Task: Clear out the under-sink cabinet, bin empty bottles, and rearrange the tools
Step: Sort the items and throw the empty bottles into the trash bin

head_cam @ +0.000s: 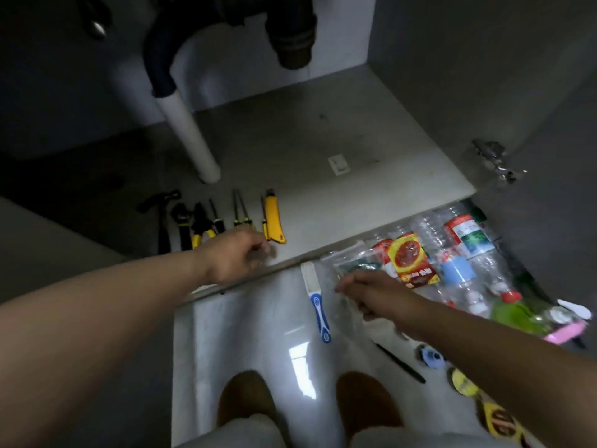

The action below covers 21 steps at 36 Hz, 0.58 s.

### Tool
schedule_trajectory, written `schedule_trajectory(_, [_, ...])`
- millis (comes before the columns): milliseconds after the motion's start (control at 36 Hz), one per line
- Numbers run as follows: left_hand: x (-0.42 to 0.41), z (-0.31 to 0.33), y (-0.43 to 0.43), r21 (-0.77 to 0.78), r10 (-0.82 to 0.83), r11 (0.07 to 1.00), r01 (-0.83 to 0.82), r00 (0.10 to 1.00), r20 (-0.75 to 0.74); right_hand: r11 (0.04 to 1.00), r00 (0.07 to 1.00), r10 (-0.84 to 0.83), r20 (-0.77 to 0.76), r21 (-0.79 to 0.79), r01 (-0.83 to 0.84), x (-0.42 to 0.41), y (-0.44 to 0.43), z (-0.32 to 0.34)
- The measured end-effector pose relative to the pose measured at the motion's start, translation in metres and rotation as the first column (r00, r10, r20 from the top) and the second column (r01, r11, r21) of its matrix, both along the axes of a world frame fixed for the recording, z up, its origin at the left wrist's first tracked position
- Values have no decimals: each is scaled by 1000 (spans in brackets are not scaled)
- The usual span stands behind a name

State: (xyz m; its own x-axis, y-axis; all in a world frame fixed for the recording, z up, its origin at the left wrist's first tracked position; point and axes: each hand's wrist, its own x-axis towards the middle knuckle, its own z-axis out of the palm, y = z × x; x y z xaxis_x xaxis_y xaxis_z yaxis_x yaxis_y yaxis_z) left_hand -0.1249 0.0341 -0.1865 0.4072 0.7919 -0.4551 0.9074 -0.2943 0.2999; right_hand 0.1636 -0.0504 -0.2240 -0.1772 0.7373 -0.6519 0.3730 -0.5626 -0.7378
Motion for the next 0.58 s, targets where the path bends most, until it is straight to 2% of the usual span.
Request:
schedule_trajectory(167, [-48, -20, 9, 55, 169, 985, -166, 983, -65, 945, 963, 239, 128, 198, -261, -53, 77, 4])
schedule_trajectory(333, [-58, -50, 13, 186, 261, 949, -253, 965, -22, 853, 898, 288, 332, 337, -398, -105, 138, -12])
schedule_trajectory(472, [-40, -60, 20, 256, 273, 928, -269, 962, 20, 730, 724, 368, 584, 300, -614, -135, 156, -17])
schedule_trajectory(583, [-29, -65, 20, 265, 318, 913, -309, 948, 11, 716, 645, 367, 671, 239, -656, -138, 152, -30])
